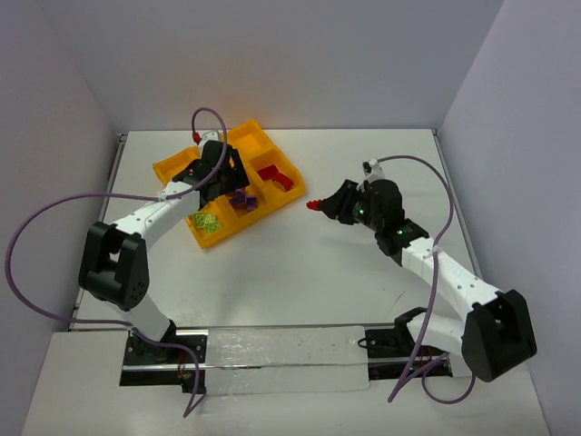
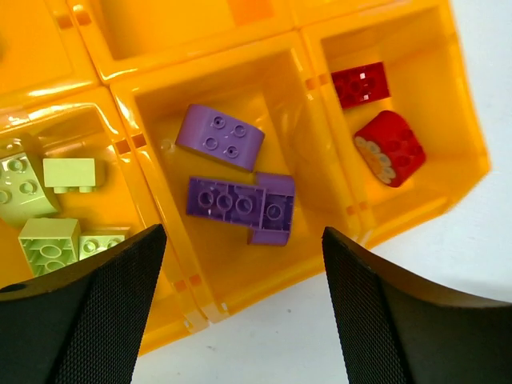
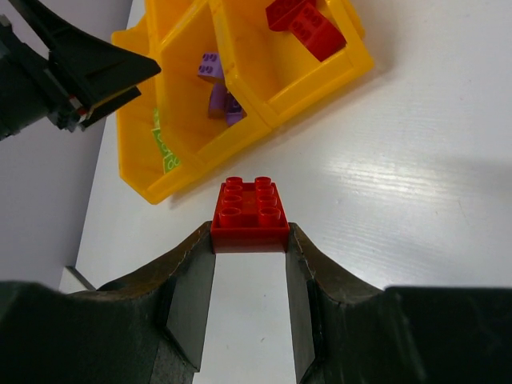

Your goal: Sort the legos into containers by color

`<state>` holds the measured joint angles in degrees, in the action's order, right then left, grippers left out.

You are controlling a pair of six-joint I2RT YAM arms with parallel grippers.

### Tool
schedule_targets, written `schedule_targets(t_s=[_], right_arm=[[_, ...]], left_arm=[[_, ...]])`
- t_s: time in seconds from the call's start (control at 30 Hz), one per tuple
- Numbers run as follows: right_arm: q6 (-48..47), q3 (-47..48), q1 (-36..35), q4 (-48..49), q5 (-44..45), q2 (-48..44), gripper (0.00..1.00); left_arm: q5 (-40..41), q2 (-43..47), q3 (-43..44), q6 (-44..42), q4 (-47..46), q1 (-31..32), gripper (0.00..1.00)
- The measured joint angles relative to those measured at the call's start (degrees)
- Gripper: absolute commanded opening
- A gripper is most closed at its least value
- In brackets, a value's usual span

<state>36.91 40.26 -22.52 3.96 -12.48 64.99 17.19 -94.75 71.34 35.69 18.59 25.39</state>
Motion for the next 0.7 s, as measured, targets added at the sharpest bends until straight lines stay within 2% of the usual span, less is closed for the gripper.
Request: schedule_targets(t_s=[0.4,0.57,0.63,0.7], right_arm=[[-1.59,18.55,-1.30,1.28,-2.65,20.07,0.00],[-1.51,25.81,-1.36,1.74,-2.64,29.26,0.01],[-1.37,28.44,-1.37,1.81,-2.64,32.64,0.05],[-1.21,30.74,-1.43,1.66,-2.47,35.45,0.18]], left_arm=[[-3.09,17.98,1.55,2.28,5.92,0.00,0.86],[-4.85,24.20,-0.28,3.78,7.35,0.00,0.86],[-5.06,26.13,-1.23,4.34,8.17,0.01,0.87],[-5.03,27.70,-1.71,4.67,9.17,0.00,0.87]])
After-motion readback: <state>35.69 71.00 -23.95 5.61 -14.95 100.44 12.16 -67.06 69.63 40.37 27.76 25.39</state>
